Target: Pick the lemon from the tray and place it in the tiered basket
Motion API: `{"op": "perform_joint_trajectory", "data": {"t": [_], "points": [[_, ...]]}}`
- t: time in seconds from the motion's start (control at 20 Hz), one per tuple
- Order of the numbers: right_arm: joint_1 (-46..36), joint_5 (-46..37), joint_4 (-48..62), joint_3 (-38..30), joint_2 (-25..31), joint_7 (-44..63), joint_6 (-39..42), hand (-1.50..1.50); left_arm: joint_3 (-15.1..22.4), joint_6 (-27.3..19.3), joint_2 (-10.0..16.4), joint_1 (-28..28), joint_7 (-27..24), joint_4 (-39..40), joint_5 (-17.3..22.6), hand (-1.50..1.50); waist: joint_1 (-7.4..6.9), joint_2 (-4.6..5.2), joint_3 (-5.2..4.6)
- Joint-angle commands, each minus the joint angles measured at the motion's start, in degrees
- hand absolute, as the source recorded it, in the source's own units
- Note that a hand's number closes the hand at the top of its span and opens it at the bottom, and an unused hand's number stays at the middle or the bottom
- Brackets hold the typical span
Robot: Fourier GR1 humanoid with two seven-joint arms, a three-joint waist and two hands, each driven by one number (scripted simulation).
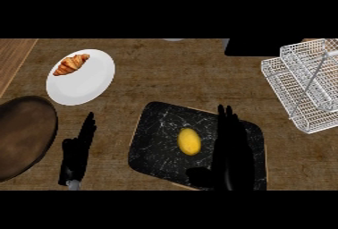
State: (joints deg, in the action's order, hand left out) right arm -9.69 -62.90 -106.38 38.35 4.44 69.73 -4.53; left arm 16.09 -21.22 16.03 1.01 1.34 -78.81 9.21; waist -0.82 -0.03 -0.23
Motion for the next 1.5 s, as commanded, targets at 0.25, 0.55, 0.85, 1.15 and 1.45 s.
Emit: {"op": "perform_joint_trajectory", "data": {"t": [0.25, 0.55, 0.85, 1.15, 1.45], "points": [[-5.9, 2.4, 6.5, -1.2, -4.3, 15.5, 12.9, -1.5, 1.6, -0.3, -1.8, 2.9, -2.5, 0.8, -1.4, 0.0, -0.13, -0.01, 0.06], [-10.7, 7.3, 11.9, -1.3, -4.4, 15.5, 8.5, -1.5, 0.8, 0.6, -1.2, 1.8, 0.2, -1.1, -0.9, 0.0, -0.27, -0.05, 0.18], [-12.6, 12.1, 17.9, -5.6, -4.4, 15.5, 14.1, -1.5, -0.5, 1.4, -1.3, 0.7, -1.5, 1.5, -0.6, 0.0, 0.03, 0.13, 0.12], [-13.7, 15.5, 21.0, -5.9, -4.4, 15.5, 12.3, -1.5, 0.3, -0.1, -3.3, 1.5, -4.1, 2.9, -2.4, 0.0, 0.14, 0.01, 0.11], [-16.8, 18.1, 24.0, -7.1, -4.4, 15.5, 12.3, -1.5, -2.7, 2.9, 0.2, 0.4, -1.2, 0.9, -0.2, 0.0, -0.01, -0.08, 0.13]]}}
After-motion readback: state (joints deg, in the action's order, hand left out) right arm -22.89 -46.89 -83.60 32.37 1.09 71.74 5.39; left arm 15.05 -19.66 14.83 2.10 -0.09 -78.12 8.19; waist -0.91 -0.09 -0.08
